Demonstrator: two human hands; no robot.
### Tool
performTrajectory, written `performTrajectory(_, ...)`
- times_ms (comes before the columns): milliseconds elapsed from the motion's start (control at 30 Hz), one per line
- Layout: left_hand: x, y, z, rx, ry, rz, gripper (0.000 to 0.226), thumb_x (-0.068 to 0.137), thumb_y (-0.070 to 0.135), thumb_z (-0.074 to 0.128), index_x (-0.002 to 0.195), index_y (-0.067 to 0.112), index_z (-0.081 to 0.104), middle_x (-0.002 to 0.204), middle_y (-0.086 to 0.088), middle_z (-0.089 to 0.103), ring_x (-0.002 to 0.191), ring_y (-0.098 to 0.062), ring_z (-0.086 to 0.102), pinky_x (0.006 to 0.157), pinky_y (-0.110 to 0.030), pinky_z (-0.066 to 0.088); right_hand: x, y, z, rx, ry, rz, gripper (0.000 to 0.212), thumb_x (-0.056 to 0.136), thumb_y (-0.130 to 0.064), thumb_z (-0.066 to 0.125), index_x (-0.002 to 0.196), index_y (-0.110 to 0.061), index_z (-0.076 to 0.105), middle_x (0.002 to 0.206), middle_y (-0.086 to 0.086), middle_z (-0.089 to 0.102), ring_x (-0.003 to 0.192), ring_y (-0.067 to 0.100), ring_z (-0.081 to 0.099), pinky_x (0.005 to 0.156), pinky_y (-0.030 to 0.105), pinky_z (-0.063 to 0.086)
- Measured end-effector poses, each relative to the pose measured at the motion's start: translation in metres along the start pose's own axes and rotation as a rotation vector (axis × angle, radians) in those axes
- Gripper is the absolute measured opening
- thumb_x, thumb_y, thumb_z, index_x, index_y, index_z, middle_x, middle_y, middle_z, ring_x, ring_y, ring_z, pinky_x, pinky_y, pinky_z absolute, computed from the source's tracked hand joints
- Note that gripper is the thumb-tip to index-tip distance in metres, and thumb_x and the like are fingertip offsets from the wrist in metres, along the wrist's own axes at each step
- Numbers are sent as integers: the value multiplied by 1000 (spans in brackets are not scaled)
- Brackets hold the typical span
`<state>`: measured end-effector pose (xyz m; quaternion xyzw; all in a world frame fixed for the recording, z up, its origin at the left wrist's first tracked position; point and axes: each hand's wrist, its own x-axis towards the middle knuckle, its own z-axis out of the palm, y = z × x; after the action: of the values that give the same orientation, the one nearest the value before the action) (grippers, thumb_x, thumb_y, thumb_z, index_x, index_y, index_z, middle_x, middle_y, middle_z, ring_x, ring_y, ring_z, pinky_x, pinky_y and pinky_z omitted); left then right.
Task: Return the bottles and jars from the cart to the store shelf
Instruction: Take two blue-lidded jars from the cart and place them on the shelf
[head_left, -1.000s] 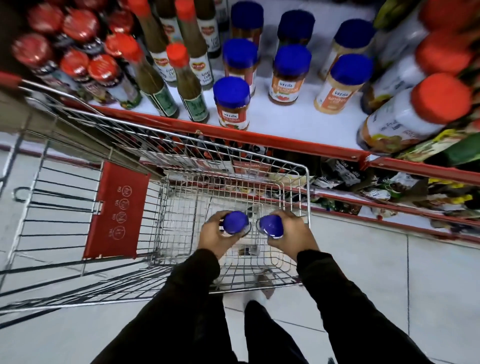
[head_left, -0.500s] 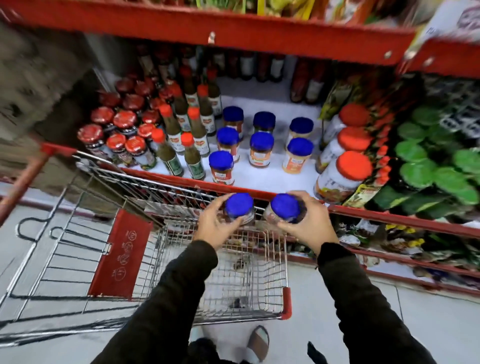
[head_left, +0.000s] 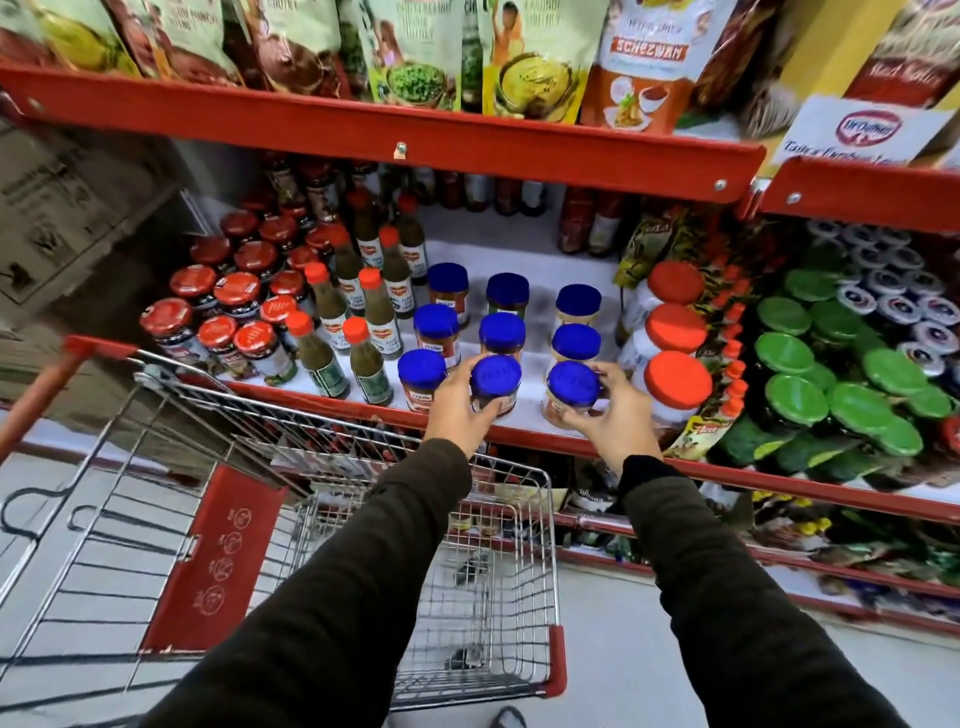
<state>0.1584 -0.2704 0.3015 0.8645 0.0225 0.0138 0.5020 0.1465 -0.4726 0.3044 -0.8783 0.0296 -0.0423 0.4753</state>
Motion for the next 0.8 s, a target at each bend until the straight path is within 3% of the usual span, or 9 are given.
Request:
performTrajectory(67,1,-2,4,10,-28,-23,62,81,3,74,137,11,48,134,-11,60,124,-22,57,109,-29,41,4,3,3,-20,-29,21,62,74,-18,87,126,-12,54,115,4,66,102,15,59,91,24,43)
performTrajectory(233,6,-8,7,-5,-44,-44,65,83,4,73,141,13,45,135,-11,60,125,-24,57,111,-42,46,8,8,5,-62,-48,63,64,77,-14,84,132,-10,52,119,10,66,104,19,59,92,28,42)
performTrajectory(333,5,-2,6,-15,-56,-60,66,86,2,68,146,12,40,139,-12,56,129,-24,54,109,-26,36,6,4,6,-101,-73,41,62,82,-11,79,137,-10,49,121,11,64,106,20,58,93,31,43)
performTrajectory(467,-6,0,1,20,-43,-11,66,91,5,62,150,14,33,145,-11,51,133,-23,50,103,-19,31,-2,2,13,-254,-18,-41,66,87,-14,70,146,-12,41,144,14,50,133,31,49,110,42,42)
performTrajectory(533,-14,-8,-3,23,-27,19,65,94,13,60,152,18,31,150,-9,44,137,-22,46,110,-24,33,-10,-4,18,-315,47,-78,67,91,-21,66,150,-12,35,154,13,37,141,31,38,115,46,38)
performTrajectory(633,-27,-24,-17,18,29,99,52,99,25,51,148,25,35,153,-4,40,141,-20,41,118,-42,37,-20,-17,31,-348,130,-151,64,95,-28,61,151,-14,34,160,10,30,149,30,29,118,49,34)
performTrajectory(800,-36,-45,-61,62,189,221,40,101,27,44,141,23,43,138,-1,50,129,-13,45,112,-36,39,-21,-50,67,-355,164,-210,60,97,-33,59,149,-16,37,163,8,28,154,29,18,120,55,27)
